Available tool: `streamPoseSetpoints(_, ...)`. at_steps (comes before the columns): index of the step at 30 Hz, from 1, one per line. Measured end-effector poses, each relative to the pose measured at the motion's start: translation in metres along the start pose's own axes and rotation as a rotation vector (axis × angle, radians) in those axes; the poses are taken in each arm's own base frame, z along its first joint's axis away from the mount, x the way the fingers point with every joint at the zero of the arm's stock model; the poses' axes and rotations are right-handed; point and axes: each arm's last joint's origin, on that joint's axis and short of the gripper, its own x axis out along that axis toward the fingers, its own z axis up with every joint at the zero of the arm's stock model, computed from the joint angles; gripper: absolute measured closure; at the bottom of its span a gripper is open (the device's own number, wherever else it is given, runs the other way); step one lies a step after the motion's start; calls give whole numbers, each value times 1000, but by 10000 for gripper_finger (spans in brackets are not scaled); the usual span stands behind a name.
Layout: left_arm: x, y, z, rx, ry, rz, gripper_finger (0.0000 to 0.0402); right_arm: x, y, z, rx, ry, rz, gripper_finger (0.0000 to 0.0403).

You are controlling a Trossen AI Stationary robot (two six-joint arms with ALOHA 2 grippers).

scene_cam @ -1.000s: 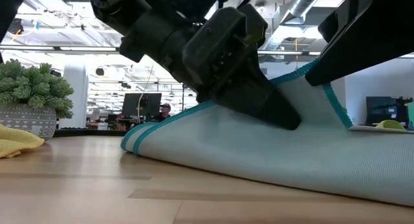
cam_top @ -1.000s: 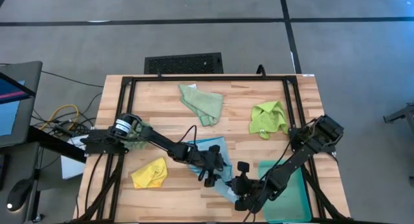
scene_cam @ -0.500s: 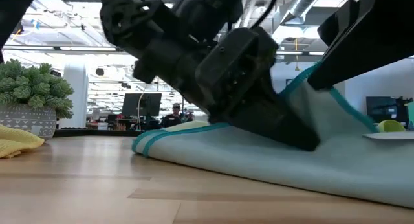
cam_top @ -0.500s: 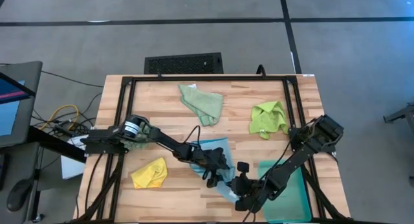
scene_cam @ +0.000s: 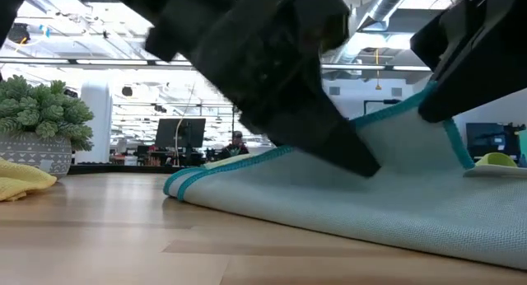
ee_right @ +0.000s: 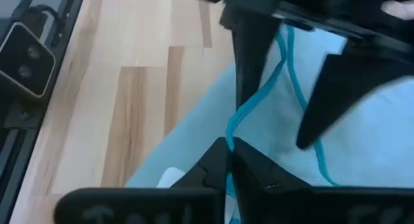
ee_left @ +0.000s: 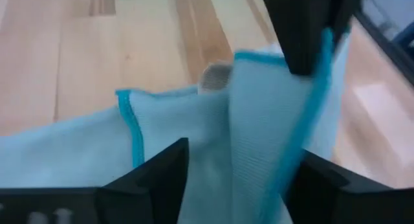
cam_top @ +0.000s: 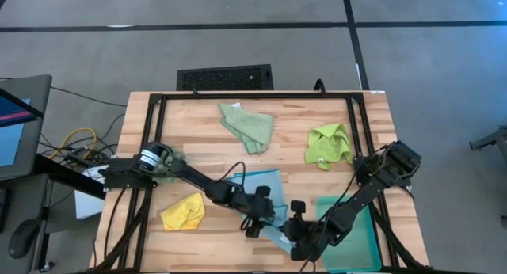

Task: Fold microfiber towels
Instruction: Fold the blue microfiber cloth

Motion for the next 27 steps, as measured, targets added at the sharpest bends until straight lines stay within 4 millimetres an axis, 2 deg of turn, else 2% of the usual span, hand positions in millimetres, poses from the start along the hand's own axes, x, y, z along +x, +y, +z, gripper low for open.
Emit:
streamPoseSetpoints(9, -9, -46, 0, 172, -32, 153, 288, 0, -6, -7, 46, 63, -55, 255)
streamPoseSetpoints(14, -15, -78, -7, 295, -24, 172, 341, -2, -15, -15, 80, 140, -134, 210)
streamPoseSetpoints(19, -20, -102, -16, 373, 1, 146, 393, 0, -25, -22, 123, 188, -218, 194)
streamPoseSetpoints(23, -22, -112, -18, 411, -11, 192, 394, 1, -27, -25, 101, 191, -221, 194)
streamPoseSetpoints(27, -23, -109, -17, 399, -29, 334, 394, 2, -22, -22, 76, 167, -160, 199)
